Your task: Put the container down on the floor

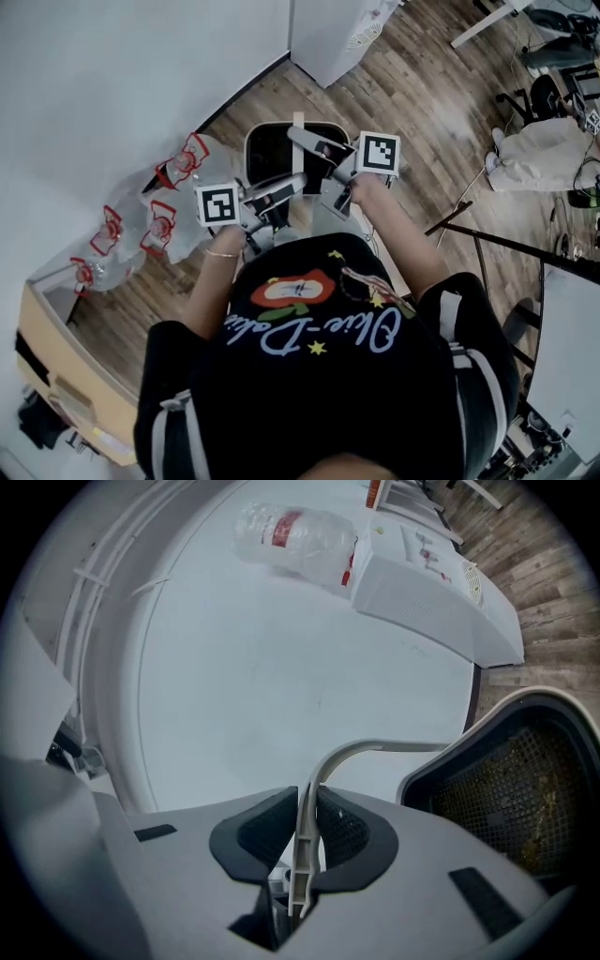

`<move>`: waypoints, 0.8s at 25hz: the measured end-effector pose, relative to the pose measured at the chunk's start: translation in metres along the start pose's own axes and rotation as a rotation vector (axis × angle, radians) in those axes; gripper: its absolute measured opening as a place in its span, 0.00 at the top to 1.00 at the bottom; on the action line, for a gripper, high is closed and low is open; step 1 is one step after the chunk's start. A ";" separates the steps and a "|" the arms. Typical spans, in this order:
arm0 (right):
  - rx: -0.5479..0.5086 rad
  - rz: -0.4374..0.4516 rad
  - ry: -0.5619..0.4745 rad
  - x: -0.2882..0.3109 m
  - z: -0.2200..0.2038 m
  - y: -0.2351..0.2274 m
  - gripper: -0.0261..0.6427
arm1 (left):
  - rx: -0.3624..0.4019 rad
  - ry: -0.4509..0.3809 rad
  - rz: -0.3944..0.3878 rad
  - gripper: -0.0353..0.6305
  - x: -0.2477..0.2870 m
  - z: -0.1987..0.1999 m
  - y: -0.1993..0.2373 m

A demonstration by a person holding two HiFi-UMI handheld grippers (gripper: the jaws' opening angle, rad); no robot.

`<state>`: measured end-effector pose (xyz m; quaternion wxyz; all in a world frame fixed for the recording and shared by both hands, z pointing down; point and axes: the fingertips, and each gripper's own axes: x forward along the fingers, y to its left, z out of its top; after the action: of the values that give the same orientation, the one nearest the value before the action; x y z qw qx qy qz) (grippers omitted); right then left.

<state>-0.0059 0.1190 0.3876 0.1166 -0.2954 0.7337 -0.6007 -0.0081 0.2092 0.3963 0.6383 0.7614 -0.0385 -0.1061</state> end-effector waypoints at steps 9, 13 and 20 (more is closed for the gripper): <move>0.010 -0.002 0.142 0.031 0.045 -0.027 0.88 | 0.008 -0.120 0.047 0.88 0.028 0.051 0.027; 0.003 0.005 0.209 0.049 0.070 -0.039 0.88 | 0.005 -0.172 0.063 0.88 0.042 0.079 0.042; -0.059 0.007 0.314 0.062 0.089 -0.054 0.88 | 0.023 -0.251 0.083 0.88 0.057 0.099 0.056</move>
<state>0.0073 0.0052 0.4278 -0.0064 -0.1985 0.7613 -0.6172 0.0305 0.0927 0.4285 0.6237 0.7471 -0.1507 -0.1735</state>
